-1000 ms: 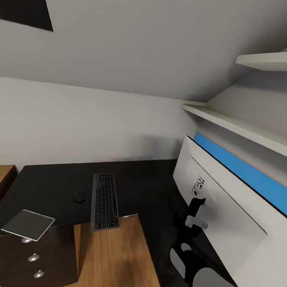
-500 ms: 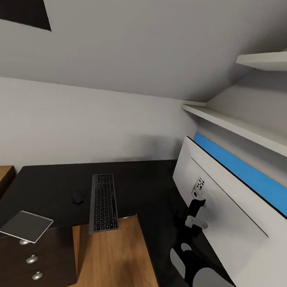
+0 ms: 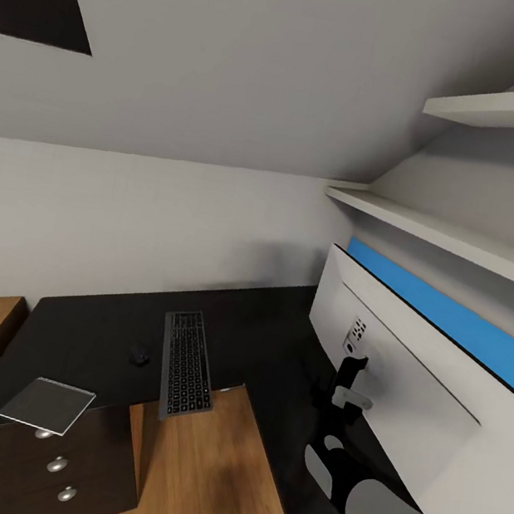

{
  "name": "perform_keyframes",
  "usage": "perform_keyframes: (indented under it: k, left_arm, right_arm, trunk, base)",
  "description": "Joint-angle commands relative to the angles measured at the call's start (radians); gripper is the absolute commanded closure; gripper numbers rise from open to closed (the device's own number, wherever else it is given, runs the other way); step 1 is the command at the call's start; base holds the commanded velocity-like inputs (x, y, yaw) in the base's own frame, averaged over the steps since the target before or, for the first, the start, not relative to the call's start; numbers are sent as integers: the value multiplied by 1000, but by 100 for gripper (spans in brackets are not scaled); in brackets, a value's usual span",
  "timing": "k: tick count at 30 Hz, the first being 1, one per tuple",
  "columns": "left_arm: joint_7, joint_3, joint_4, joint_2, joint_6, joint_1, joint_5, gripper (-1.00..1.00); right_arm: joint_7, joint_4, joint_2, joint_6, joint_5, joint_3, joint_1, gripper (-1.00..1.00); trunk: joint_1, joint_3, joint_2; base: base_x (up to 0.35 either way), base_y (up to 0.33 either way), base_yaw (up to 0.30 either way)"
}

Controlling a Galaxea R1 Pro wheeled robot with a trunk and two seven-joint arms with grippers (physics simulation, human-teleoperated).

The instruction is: In the bedroom, organize the workspace by keeping the computer under the desk, ensuring the monitor is on the desk, placing the keyboard on the desk next to the monitor, placing the mouse on the desk next to the keyboard, moving the folder from the swivel chair onto the desk next to the mouse, stacking the notebook on top of the folder with the pen on top of the notebook, and positioning the swivel chair next to the desk.

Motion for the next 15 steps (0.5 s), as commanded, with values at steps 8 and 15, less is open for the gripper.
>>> perform_keyframes:
  k: [8, 15]
  left_arm:
    - [6, -2, -3, 1, 5, 0, 8, -100]
    - [7, -2, -3, 1, 4, 0, 8, -100]
  right_arm:
    - [-5, 0, -1, -2, -7, 8, -1, -100]
    - [-5, -1, 0, -3, -7, 10, -1, 100]
  trunk:
    - [0, -1, -1]
    - [0, -1, -1]
  base:
    - [0, 0, 0]
    - [0, 0, 0]
